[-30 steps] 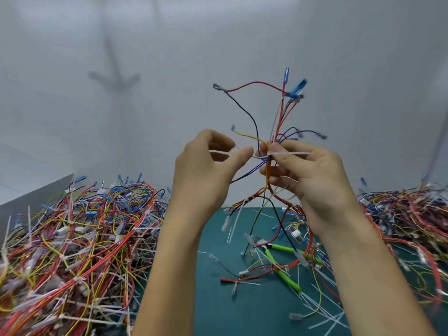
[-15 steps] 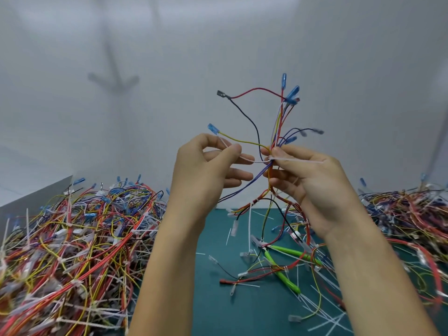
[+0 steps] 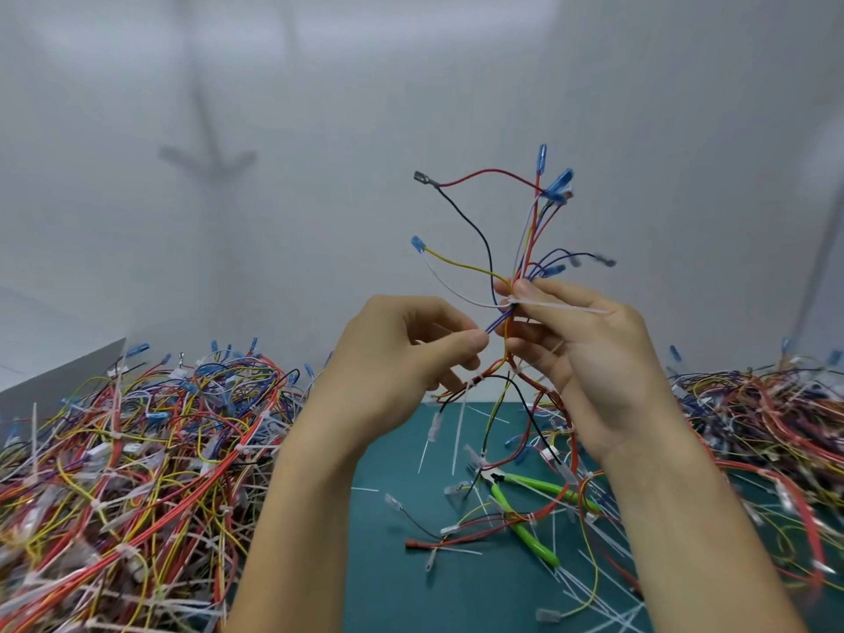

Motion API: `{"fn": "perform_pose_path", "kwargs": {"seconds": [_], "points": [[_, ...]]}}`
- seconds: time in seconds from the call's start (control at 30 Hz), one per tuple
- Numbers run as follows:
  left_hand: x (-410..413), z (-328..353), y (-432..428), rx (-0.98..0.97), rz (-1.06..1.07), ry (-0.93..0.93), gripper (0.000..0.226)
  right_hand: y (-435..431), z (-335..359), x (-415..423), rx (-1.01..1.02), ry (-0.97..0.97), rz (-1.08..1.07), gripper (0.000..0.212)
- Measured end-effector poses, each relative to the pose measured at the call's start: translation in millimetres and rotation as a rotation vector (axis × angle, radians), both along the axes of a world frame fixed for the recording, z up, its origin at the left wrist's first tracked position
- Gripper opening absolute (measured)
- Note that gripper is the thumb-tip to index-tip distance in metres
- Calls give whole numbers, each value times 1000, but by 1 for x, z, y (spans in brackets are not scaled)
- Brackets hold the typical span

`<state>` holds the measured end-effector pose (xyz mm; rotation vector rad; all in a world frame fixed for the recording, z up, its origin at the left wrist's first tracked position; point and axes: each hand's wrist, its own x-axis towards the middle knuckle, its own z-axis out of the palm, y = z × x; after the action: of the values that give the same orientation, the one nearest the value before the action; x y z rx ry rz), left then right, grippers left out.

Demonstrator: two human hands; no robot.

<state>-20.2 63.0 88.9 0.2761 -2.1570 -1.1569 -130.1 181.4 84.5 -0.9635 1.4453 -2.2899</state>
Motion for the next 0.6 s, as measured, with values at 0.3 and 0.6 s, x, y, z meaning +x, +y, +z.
{"fn": "perform_pose_path", "kwargs": {"seconds": [0.3,0.6], "points": [[-5,-3,-6,-10,108,131,11,-2,0,1,4,-9,19,16],[-3,-2,-7,-33,105,142,8,-3,-2,-2,7,10,15,16]]}}
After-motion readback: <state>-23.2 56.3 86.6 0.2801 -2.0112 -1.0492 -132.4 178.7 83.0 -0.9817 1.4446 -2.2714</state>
